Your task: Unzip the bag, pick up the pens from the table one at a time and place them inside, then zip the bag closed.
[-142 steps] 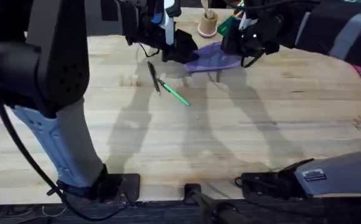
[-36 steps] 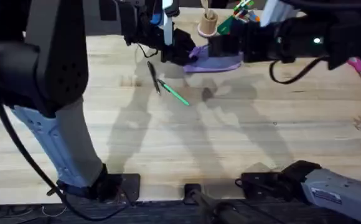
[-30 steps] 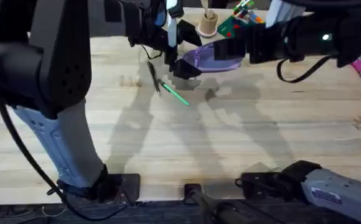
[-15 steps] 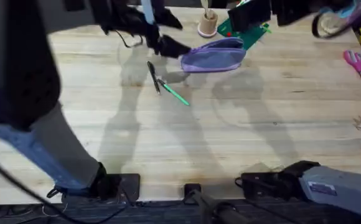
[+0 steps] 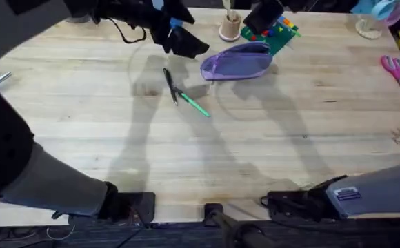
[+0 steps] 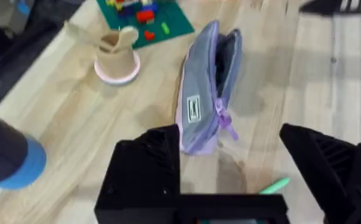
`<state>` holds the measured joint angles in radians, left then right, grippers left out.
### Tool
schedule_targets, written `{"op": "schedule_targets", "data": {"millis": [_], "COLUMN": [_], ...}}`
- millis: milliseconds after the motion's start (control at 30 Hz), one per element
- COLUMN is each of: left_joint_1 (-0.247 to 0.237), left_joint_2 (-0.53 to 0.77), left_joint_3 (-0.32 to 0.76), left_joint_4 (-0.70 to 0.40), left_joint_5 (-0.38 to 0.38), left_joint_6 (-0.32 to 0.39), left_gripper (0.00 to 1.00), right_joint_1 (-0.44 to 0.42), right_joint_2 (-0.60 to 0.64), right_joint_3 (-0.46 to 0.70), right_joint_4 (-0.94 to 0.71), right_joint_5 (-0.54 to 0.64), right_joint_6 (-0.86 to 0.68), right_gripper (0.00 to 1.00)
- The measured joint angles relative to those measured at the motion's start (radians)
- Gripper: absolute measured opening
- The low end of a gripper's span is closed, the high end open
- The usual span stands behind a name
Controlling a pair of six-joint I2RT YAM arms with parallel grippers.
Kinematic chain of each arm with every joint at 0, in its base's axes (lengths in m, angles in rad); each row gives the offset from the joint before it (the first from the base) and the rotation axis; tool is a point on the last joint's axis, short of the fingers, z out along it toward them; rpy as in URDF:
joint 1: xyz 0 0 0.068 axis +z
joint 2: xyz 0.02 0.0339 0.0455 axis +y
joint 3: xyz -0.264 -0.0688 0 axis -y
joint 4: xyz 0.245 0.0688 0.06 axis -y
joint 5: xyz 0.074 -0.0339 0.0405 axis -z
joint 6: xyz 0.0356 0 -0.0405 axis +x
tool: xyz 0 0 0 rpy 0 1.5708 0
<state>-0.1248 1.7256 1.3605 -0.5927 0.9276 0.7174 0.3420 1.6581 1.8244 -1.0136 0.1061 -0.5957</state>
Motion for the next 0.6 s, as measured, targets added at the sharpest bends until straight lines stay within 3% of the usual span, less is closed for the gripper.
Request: {"op": "schedule_targets", "data": {"millis": [133, 367, 567, 600], "left_joint_1": [0.000, 0.000, 0.000, 0.000], "left_joint_2": [0.000, 0.000, 0.000, 0.000], "left_joint_3": [0.000, 0.000, 0.000, 0.000], "left_joint_4": [-0.017, -0.017, -0.016, -0.016], "left_joint_5": [-0.029, -0.057, -0.061, -0.061], "left_joint_6": [0.000, 0.000, 0.000, 0.000], "left_gripper": [0.994, 0.994, 0.993, 0.993], "right_joint_1": [0.000, 0.000, 0.000, 0.000], "right_joint_2": [0.000, 0.000, 0.000, 0.000], "right_joint_3": [0.010, 0.011, 0.011, 0.011], "right_joint_4": [0.014, 0.019, 0.012, -0.003], "right_joint_5": [0.002, 0.003, 0.003, 0.001], "right_joint_6": [-0.181, -0.301, -0.325, -0.328], "right_gripper": [0.995, 0.970, 0.107, 0.054]}}
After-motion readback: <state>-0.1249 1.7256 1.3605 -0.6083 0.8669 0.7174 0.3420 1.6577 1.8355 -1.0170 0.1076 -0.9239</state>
